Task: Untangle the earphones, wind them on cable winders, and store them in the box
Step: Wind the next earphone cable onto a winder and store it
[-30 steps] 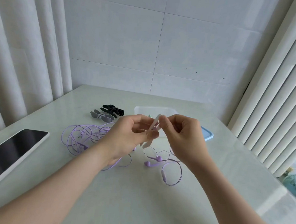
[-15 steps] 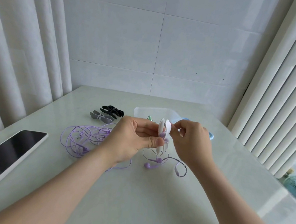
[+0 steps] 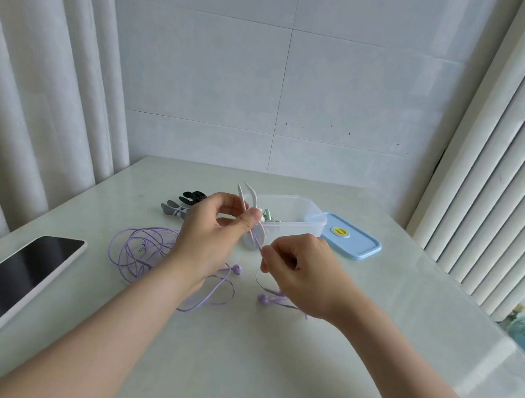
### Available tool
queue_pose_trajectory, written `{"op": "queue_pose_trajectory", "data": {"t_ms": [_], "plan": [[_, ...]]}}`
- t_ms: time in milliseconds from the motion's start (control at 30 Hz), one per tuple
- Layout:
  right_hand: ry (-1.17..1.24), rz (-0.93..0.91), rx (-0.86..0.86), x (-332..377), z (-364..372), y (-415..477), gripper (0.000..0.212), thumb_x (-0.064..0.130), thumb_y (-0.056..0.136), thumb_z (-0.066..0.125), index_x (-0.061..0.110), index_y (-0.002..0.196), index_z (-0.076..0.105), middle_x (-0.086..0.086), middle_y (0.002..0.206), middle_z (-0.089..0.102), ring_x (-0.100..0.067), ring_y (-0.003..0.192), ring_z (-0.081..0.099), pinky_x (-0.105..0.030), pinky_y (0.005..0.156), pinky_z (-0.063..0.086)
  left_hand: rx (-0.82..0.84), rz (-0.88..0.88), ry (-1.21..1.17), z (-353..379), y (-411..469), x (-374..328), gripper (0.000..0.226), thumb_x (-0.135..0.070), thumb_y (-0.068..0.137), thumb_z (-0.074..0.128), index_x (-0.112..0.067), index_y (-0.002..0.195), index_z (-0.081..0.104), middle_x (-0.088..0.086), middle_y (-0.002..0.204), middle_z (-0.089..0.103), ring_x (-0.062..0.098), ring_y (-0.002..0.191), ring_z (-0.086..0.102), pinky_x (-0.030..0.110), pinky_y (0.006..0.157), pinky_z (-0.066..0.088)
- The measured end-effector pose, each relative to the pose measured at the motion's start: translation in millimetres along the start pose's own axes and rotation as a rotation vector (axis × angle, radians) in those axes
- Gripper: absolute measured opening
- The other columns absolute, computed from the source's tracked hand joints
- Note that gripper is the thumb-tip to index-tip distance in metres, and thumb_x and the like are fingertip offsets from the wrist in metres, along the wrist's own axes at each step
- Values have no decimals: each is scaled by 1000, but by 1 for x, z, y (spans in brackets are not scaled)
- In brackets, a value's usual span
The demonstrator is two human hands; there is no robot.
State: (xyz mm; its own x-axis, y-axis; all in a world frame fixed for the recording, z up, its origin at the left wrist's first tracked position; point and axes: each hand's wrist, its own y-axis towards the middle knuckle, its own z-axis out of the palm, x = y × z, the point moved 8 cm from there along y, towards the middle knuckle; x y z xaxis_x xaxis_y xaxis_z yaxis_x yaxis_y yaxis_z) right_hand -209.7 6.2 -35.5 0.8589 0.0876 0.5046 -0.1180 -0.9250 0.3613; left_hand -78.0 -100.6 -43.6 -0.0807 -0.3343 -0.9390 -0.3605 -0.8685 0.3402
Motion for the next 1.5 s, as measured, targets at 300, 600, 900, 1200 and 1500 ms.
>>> {"op": "queue_pose_trajectory", "data": {"t_ms": [300, 600, 900, 1200, 1500], "plan": [[422, 85, -262, -2, -31, -2, 22, 16, 100, 56, 10, 82, 67, 16, 51, 43, -5, 48, 34, -17, 49, 29, 315, -73, -60, 21, -9, 0, 30, -39, 86, 76, -21, 110, 77, -5, 93, 78, 6, 83, 70, 19, 64, 52], [-44, -7, -545, -9, -50, -5, 14, 38, 88, 81, 30, 82, 71, 12, 60, 45, -11, 59, 48, -26, 58, 40, 365, 16, 128, 29, -12, 1, 18, -28, 89, 82, -33, 106, 82, -4, 101, 80, 25, 91, 69, 38, 67, 54], [-53, 90, -552, -33, -53, -2, 7, 28, 93, 77, 30, 87, 76, 12, 74, 56, -2, 69, 54, -10, 59, 32, 376, -14, -66, 43, -21, -7, 19, -8, 90, 78, -10, 109, 80, 1, 99, 82, 3, 84, 75, 6, 57, 45], [-118, 105, -195, -30, -9, 6, 27, 19, 94, 52, 24, 68, 56, 5, 56, 50, -18, 59, 44, -45, 59, 48, 71, -90, -248, 25, -9, 9, 26, -32, 91, 77, -13, 109, 79, 7, 99, 82, 20, 90, 77, 40, 82, 58], [105, -15, -27, 1, -5, -1, 27, 19, 91, 61, 2, 70, 68, -9, 52, 48, -12, 51, 34, -32, 52, 37, -30, -59, -32, 15, -11, 9, 19, -40, 96, 75, -23, 106, 71, -8, 95, 77, 3, 74, 64, 42, 58, 56]]}}
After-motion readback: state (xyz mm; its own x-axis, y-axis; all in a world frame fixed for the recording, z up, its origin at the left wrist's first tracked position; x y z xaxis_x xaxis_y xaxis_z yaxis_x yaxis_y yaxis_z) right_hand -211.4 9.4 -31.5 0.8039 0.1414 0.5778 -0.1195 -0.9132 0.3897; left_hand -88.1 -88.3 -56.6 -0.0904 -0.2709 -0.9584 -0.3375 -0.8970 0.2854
